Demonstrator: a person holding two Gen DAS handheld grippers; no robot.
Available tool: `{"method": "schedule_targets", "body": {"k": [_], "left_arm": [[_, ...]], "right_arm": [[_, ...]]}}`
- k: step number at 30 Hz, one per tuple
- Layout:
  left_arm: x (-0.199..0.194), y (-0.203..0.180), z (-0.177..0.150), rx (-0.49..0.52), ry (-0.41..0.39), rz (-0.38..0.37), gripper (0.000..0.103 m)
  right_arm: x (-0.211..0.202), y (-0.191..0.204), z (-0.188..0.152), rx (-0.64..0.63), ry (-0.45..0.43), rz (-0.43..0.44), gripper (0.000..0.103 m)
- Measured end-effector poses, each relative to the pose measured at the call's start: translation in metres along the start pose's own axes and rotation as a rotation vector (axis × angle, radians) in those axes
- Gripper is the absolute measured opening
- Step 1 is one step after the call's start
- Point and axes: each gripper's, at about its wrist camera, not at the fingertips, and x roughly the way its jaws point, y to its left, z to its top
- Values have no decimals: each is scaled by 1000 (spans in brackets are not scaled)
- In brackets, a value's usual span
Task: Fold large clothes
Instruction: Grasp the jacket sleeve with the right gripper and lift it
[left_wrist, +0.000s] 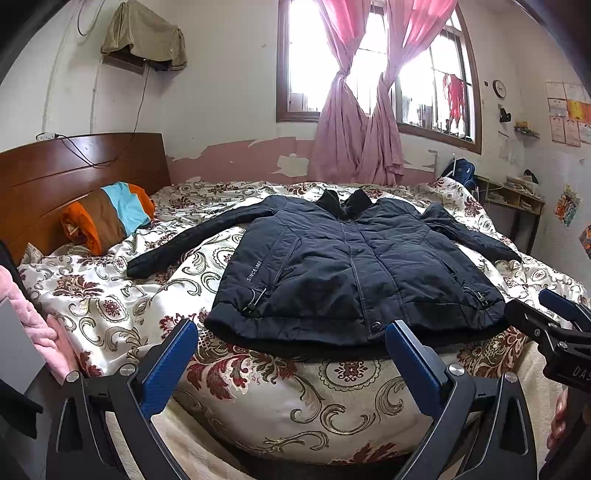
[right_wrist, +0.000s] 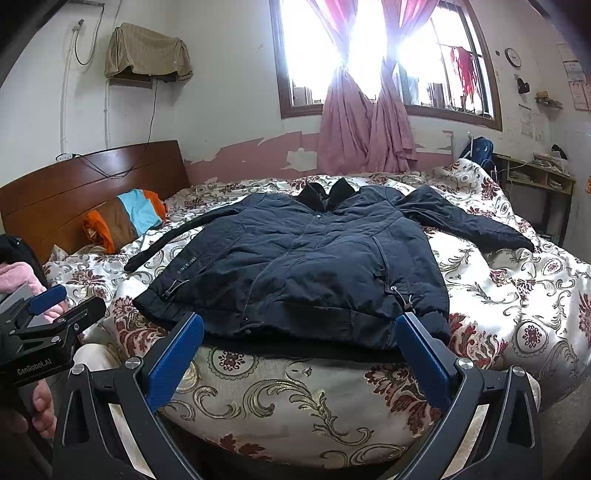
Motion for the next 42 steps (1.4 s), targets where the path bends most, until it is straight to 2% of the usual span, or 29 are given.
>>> {"method": "schedule_targets", "body": {"k": [4, 9, 18, 23, 28, 34, 42], "left_arm": [[6, -1, 0, -1, 20, -2, 102], [28, 0, 3, -3, 91, -19, 102], [91, -15, 22, 25, 200, -48, 102], [137, -35, 36, 61, 264, -53, 102], [181, -56, 54, 85, 306, -73, 102], [226, -90, 76, 104, 309, -111, 102], [282, -140, 105, 100, 325, -184, 102]], "right_arm": [[6, -2, 0, 0, 17, -7, 102], [24, -14, 4, 8, 54, -26, 102], [68, -75, 22, 73, 72, -179, 102], [101, -125, 31, 144, 90, -250, 102], [133, -182, 37, 259, 103, -283, 102], [171, -261, 43, 456, 77, -337, 102], [227, -353, 69, 596, 62, -382, 102]]}}
